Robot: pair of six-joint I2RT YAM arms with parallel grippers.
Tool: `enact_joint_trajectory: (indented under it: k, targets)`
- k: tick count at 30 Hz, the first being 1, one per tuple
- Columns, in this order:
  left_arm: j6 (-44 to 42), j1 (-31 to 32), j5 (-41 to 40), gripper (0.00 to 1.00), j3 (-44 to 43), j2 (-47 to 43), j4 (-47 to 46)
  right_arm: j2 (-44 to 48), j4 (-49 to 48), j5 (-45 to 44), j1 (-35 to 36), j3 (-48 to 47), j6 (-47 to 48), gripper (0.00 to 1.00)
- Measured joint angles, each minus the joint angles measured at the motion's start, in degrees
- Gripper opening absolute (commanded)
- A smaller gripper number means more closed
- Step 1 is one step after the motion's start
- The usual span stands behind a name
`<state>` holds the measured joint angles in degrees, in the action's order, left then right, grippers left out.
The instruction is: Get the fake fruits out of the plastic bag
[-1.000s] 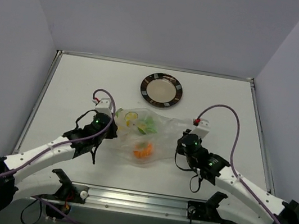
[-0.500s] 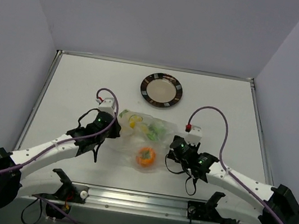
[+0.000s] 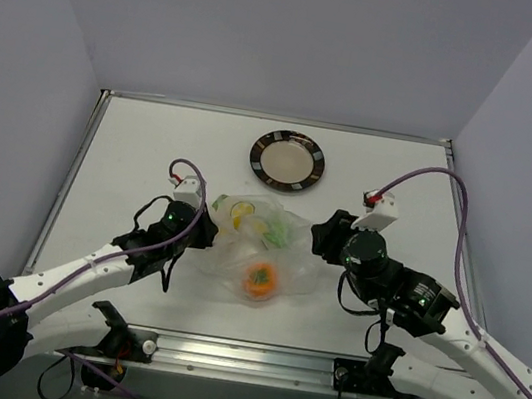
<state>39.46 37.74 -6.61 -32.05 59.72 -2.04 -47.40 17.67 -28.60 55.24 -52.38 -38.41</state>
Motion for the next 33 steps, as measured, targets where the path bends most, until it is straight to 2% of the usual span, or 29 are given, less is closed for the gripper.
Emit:
enact_joint_trajectory:
  k: [2,3,4,15,20,23,26,27,28,29,32,33]
  targets:
    - [0.0,0.0,0.22,0.02,0.2,-0.76,0.07,-2.58,1.03,-0.33,1.84,-1.57,1.51,0.22]
    - [0.0,0.0,0.35,0.02,0.2,-1.05,0.04,-4.28,1.4,-0.44,2.73,-2.71,2.25,0.12]
    - [0.0,0.0,0.42,0.02,0.2,-1.31,0.02,-6.36,1.31,-0.52,3.69,-3.96,3.04,0.1]
    - [0.11,0.07,1.25,0.02,1.99,-3.06,0.07,-32.06,-13.29,5.07,5.81,-3.52,8.28,0.05]
    - [0.39,0.17,1.62,0.02,3.17,-5.97,0.07,-32.57,-16.5,7.21,6.71,5.49,5.53,0.06]
    - [0.94,0.2,2.38,0.02,4.24,-6.32,-0.42,-27.39,-16.63,7.69,9.53,11.52,2.05,0.11]
    - [1.73,0.61,3.54,0.02,5.73,-6.08,-0.96,-20.65,-16.13,8.46,12.02,15.39,-1.62,0.35]
    - [1.95,0.94,3.74,0.02,6.1,-5.99,-1.03,-18.97,-16.11,8.55,12.24,16.13,-2.54,0.5]
    - [2.19,1.4,3.87,0.02,6.45,-5.97,-1.18,-17.81,-16.04,8.57,12.24,16.52,-3.52,0.55]
    - [2.49,2.08,3.87,0.02,6.75,-5.99,-1.22,-17.2,-16.04,8.5,12.24,16.61,-4.0,0.65]
    - [3.06,4.37,3.48,0.03,7.65,-6.73,-1.57,-17.84,-16.06,8.5,12.26,16.13,-4.48,0.75]
    - [3.28,5.14,3.26,0.02,8.24,-7.34,-1.7,-18.71,-16.0,8.48,12.26,15.47,-4.46,0.76]
